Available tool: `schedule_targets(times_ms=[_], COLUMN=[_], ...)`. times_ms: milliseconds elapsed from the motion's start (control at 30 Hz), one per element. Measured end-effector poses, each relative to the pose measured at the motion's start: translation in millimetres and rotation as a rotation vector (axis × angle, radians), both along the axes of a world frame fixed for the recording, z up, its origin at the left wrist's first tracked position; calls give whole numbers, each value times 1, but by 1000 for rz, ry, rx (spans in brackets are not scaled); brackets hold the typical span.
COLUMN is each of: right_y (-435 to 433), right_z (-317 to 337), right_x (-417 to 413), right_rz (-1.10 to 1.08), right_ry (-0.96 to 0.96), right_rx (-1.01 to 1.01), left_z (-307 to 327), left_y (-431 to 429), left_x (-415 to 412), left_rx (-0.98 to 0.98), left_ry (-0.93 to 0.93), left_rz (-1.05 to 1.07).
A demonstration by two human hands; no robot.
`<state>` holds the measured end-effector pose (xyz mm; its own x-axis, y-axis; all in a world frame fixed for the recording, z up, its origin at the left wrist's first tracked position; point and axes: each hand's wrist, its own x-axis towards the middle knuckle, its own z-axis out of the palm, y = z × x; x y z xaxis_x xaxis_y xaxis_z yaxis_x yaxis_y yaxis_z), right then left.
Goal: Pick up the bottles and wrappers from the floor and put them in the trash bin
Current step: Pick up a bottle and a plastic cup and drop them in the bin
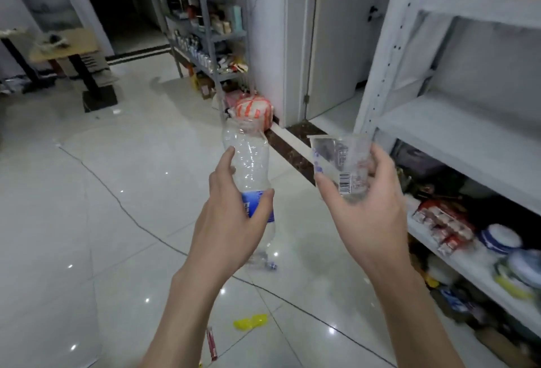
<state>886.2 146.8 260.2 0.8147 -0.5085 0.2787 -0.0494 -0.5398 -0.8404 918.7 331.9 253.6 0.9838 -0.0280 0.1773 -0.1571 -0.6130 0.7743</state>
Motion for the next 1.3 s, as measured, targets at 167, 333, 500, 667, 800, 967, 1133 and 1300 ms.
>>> schedule_targets(times_ms=[167,333,500,667,800,967,1133,1300], right_y=[-92,-179,-234,-271,-302,-358,-440,-508], right_z=[-3,-9,-16,-28,-42,-64,-81,-100], right_x=[-108,-255,-391,-493,-555,-607,-641,-677], right_rz=[-270,-518,-742,-957,-1097,-1172,-1187,-1169], right_ry=[-30,-36,-19,-18,19,39,134,200], right_rx=[-12,-23,-32,-24,3,48,42,63], left_z=[6,0,-2,-8,-23,-54,-90,-119], left_y=[-110,-221,-309,-379,-431,-493,-571,-637], left_x=[-60,-162,-267,-348,-398,-435,-461,-496], left_rx=[8,0,-1,9,35,48,56,108], left_ry=[-13,-19,-23,-30,-33,-22,87,184], left_rz=[-290,-593,-851,-1051,-1186,-1237,-1218,-1199])
